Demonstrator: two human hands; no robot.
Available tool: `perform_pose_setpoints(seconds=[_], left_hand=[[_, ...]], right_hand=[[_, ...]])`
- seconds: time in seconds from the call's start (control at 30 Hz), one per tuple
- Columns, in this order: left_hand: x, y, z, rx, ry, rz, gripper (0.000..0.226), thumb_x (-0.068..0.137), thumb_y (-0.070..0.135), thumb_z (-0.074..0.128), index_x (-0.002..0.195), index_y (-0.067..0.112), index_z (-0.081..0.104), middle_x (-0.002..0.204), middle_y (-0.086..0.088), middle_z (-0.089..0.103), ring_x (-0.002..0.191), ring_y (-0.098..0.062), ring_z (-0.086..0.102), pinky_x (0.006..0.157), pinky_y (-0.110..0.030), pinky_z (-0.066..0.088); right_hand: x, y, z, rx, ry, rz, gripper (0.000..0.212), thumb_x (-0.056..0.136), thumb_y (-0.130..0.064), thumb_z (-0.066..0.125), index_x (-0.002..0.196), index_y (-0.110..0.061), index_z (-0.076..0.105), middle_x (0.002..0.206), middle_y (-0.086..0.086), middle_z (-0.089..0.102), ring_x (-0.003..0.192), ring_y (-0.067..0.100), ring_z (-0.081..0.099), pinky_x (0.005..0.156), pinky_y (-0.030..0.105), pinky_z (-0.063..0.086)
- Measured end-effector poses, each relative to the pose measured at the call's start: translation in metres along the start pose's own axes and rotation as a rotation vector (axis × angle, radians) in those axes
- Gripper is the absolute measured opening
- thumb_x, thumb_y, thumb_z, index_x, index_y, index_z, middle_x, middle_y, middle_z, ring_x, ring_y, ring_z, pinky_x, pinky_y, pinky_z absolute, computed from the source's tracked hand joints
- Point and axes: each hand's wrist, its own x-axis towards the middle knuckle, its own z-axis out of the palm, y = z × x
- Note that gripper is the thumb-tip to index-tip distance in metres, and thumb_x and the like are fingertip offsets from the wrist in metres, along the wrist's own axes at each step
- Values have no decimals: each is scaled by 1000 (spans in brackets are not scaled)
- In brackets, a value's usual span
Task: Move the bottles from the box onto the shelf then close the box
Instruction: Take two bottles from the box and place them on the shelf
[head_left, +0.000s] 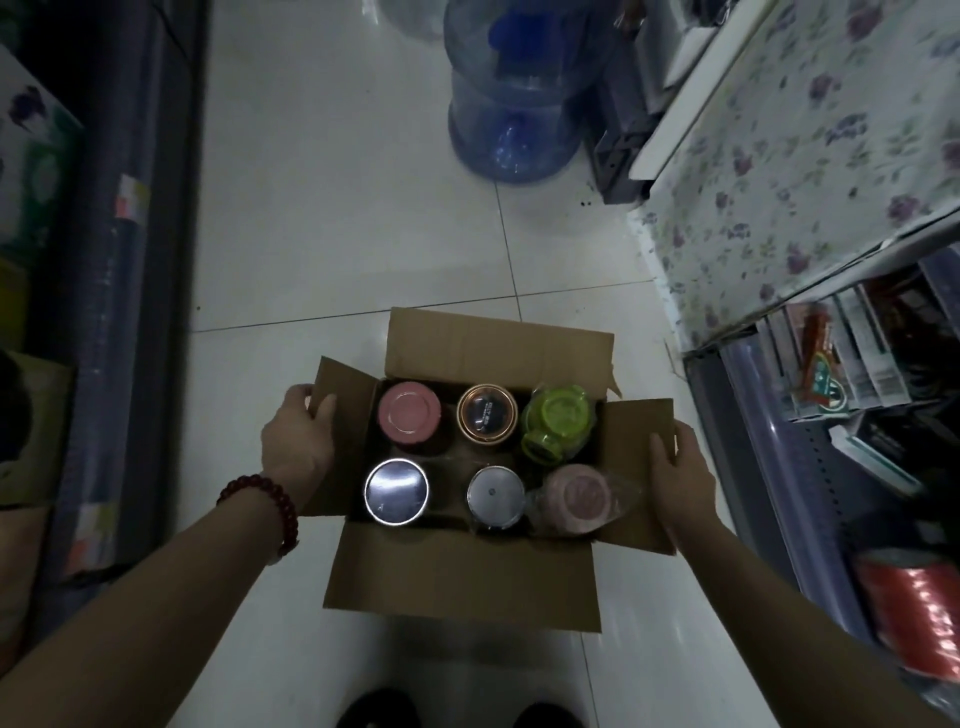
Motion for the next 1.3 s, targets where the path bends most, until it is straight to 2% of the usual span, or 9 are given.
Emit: perform_pose_setpoints(seconds=[0.1, 0.33, 0.5, 0.63, 0.77, 0.83, 0.93, 1.07, 1.3], left_hand=[[-11, 11, -13, 31, 50, 44, 49, 96, 30, 49, 137, 5, 40, 130, -23, 54, 118, -40, 52, 95, -49, 44], [-58, 65, -59, -51, -14, 188, 42, 92, 33, 53, 127, 10, 51, 123, -15, 57, 112, -30, 54, 89, -33, 40], [-81, 86, -68, -185, -85, 193, 45, 89, 40, 58, 128, 19, 49, 122, -5, 59, 113, -24, 55, 94, -33, 44], [-74, 68, -43, -195, -123, 191, 49, 87, 38, 63, 129, 18, 49, 126, -5, 58, 114, -22, 54, 88, -26, 42], [-54, 45, -9, -259, -173, 210, 47, 87, 35, 63, 129, 20, 50, 127, -1, 58, 111, -16, 53, 83, -21, 43], [-40, 34, 7, -309, -200, 198, 50, 87, 39, 61, 133, 23, 48, 132, 0, 54, 117, -18, 52, 92, -30, 47], [-20, 20, 23, -348, -239, 202, 57, 82, 46, 64, 133, 25, 49, 134, 1, 53, 122, -19, 51, 102, -40, 46], [-6, 12, 42, -367, -327, 258, 64, 77, 45, 69, 135, 25, 49, 138, 2, 48, 123, -15, 45, 106, -40, 42], [8, 2, 57, -329, -405, 305, 74, 65, 41, 80, 130, 39, 44, 139, 10, 32, 125, -14, 40, 102, -35, 44]], right_hand=[[-10, -9, -12, 15, 23, 43, 45, 99, -36, 40, 139, -16, 37, 125, 18, 58, 101, 30, 59, 82, 38, 47], [-58, -79, -49, 96, 109, -54, 39, 95, -35, 48, 130, -17, 46, 119, 12, 59, 110, 29, 56, 94, 47, 48], [-92, -129, -39, 213, -47, -119, 35, 93, -31, 56, 126, -21, 49, 105, -1, 59, 103, 19, 58, 73, 11, 42], [-94, -128, 15, 256, -167, -114, 45, 87, -43, 60, 128, -34, 47, 121, -4, 60, 115, 16, 55, 98, 41, 46], [-81, -118, 60, 273, -214, -165, 50, 89, -35, 61, 136, -25, 46, 126, -10, 54, 114, 3, 46, 98, 27, 41], [-70, -112, 79, 283, -188, -190, 50, 88, -33, 63, 135, -24, 47, 117, -13, 55, 108, 0, 50, 99, 22, 44], [-53, -103, 101, 263, -162, -254, 52, 86, -33, 66, 134, -26, 49, 114, -14, 57, 99, -7, 53, 83, -2, 37], [-36, -93, 121, 223, -175, -320, 60, 81, -34, 71, 135, -26, 47, 129, -3, 57, 117, 10, 53, 97, 24, 46], [-28, -70, 126, 250, -158, -269, 68, 75, -47, 73, 135, -40, 42, 143, -6, 47, 131, 12, 44, 109, 43, 40]])
